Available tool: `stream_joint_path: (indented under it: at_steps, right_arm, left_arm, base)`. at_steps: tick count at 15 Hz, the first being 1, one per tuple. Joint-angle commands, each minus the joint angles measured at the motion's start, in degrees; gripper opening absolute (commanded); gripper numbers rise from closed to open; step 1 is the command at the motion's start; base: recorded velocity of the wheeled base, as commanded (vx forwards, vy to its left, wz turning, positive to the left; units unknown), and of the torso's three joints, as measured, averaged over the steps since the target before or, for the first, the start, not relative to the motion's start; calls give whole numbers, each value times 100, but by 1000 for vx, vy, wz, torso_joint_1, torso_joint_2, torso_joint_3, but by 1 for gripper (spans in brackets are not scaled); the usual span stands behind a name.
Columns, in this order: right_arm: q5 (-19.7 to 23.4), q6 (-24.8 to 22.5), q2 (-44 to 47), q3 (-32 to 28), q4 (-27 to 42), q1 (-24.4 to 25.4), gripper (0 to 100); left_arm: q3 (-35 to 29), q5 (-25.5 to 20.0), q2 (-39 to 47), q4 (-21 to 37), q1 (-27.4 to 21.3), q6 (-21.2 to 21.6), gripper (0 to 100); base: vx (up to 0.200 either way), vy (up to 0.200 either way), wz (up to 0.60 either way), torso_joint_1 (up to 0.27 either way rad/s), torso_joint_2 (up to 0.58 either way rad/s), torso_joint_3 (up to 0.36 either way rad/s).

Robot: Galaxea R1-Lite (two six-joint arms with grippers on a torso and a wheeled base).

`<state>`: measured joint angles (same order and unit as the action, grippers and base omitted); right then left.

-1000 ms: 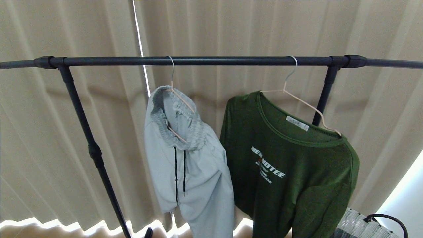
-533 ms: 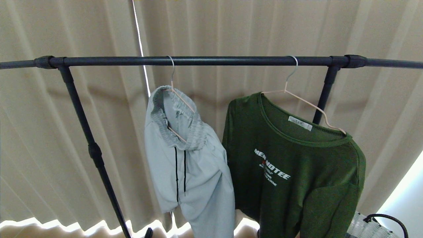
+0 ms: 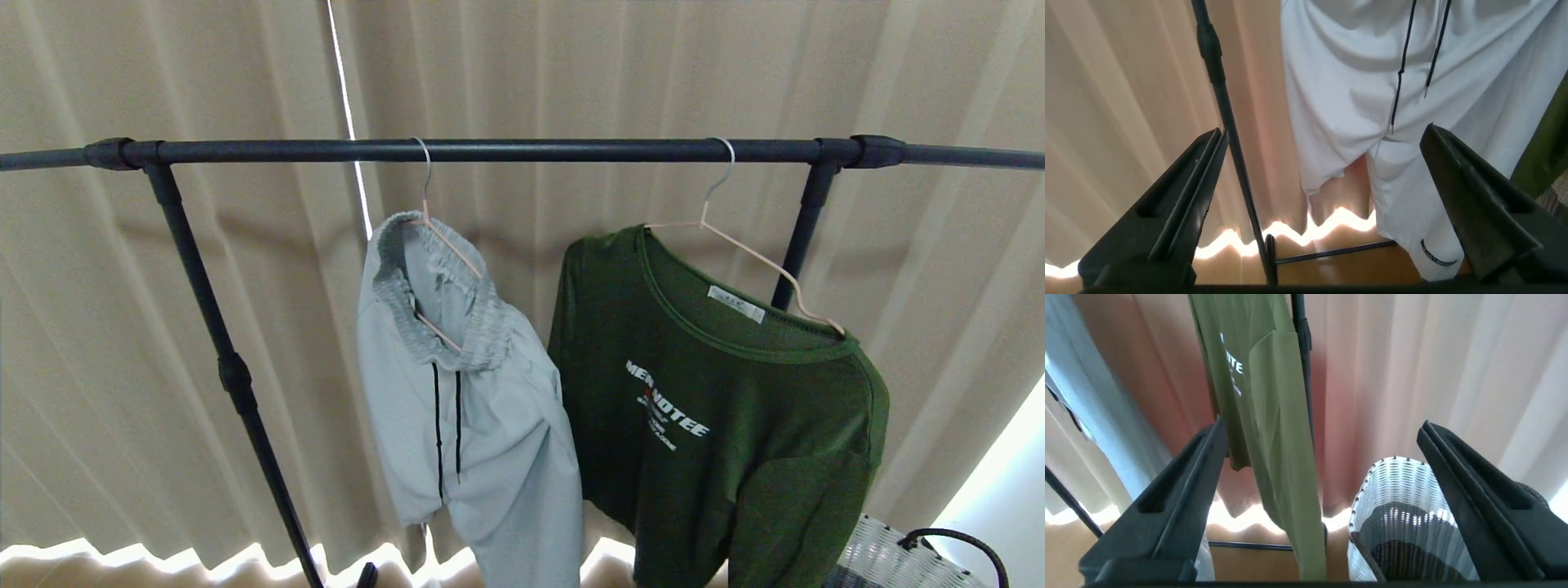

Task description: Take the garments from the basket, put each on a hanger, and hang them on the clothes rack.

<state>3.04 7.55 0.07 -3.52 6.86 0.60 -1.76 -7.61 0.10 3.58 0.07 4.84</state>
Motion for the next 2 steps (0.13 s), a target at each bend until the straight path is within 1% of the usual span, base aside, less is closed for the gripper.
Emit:
stream_joint_path:
  at_steps: [1, 2]
  right_arm:
    - [4, -8, -7, 1, -1, 2, 100]
    - [4, -34, -7, -8, -1, 2, 100]
  left_arm:
    - [0, -4, -1, 2, 1, -1, 100]
    - [0, 5, -1, 2, 1, -1, 100]
  base:
    - [0, 0, 0, 0, 0, 0]
    - [0, 0, 0, 0, 0, 0]
